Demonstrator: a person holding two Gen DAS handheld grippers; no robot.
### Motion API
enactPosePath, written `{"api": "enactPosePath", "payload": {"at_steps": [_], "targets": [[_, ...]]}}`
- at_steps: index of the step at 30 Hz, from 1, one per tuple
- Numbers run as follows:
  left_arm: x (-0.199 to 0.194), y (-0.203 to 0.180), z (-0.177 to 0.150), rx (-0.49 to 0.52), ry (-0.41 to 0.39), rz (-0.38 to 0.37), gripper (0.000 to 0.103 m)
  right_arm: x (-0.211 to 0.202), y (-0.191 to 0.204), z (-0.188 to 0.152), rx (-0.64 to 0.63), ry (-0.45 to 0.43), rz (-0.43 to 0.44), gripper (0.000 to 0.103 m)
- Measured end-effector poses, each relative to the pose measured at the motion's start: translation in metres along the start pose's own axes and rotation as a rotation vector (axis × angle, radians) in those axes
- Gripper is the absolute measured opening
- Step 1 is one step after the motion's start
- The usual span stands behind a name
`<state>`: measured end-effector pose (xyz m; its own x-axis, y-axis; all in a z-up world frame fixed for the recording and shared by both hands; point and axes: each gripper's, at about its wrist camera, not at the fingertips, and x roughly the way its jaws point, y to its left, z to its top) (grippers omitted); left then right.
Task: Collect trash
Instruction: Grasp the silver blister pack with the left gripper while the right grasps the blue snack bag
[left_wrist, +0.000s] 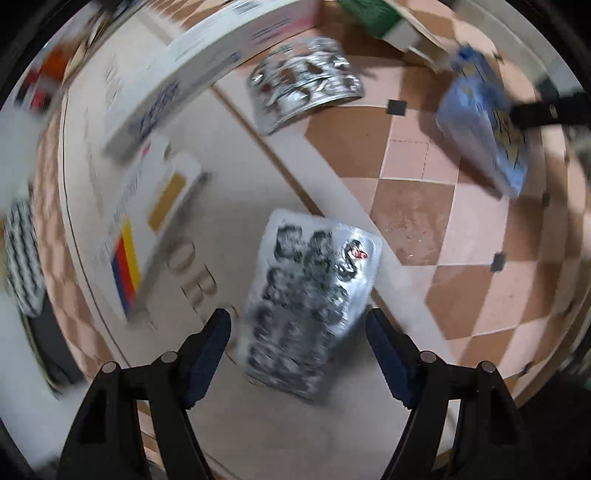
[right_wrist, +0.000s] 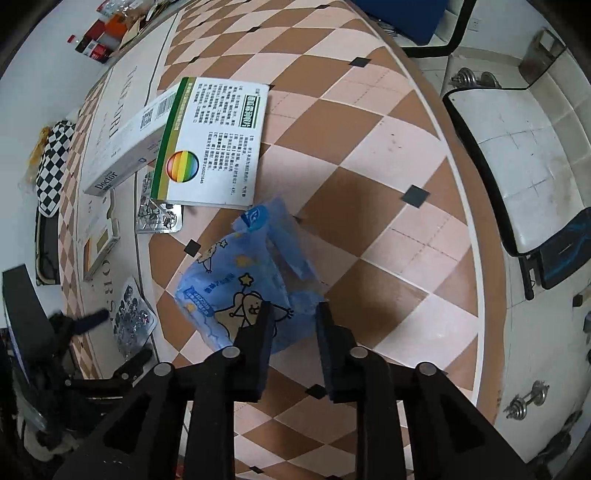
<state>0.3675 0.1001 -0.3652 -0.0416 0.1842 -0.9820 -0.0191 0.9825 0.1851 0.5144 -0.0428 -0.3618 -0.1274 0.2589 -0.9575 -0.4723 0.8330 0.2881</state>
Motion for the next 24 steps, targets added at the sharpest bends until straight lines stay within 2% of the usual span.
{"api": "enactPosePath", "payload": {"at_steps": [3,4,7,8,9,11,12,15,16,20,24], "targets": [[0.001,-0.003,0.017,0.040,0.024,-0.043,0.079,0.007,0.001,0.001,-0.006,0.016,-0.006,0.026],[0.002,0.000,0.025,0.026,0.037,-0.073,0.083,0.010,0.000,0.002,-0.001,0.023,-0.005,0.026],[0.009,0.024,0.029,-0.023,0.035,-0.170,0.081,0.013,0.000,0.001,0.013,0.015,0.005,0.026],[0.007,0.023,0.030,-0.021,0.019,-0.169,0.080,0.013,0.000,0.000,0.015,0.010,0.013,0.025],[0.005,0.023,0.031,-0.018,0.008,-0.168,0.079,0.013,0.000,0.000,0.021,0.009,0.027,0.020],[0.001,0.020,0.031,-0.021,-0.005,-0.172,0.070,0.012,-0.004,-0.002,0.030,0.011,0.047,0.014],[-0.003,0.020,0.018,-0.026,-0.009,-0.174,0.067,0.011,-0.004,-0.003,0.030,0.008,0.048,0.013],[-0.010,0.007,0.003,-0.056,-0.011,-0.211,0.066,0.007,-0.004,-0.006,0.026,0.003,0.059,0.009],[-0.009,-0.001,-0.013,-0.061,-0.016,-0.211,0.066,0.005,-0.005,-0.007,0.030,0.002,0.068,0.008],[-0.029,-0.010,-0.025,-0.118,-0.045,-0.223,0.066,-0.002,-0.005,-0.013,0.033,-0.007,0.093,0.007],[-0.056,0.000,-0.034,-0.232,-0.107,-0.214,0.066,-0.011,0.000,-0.021,0.025,-0.023,0.114,0.004]]}}
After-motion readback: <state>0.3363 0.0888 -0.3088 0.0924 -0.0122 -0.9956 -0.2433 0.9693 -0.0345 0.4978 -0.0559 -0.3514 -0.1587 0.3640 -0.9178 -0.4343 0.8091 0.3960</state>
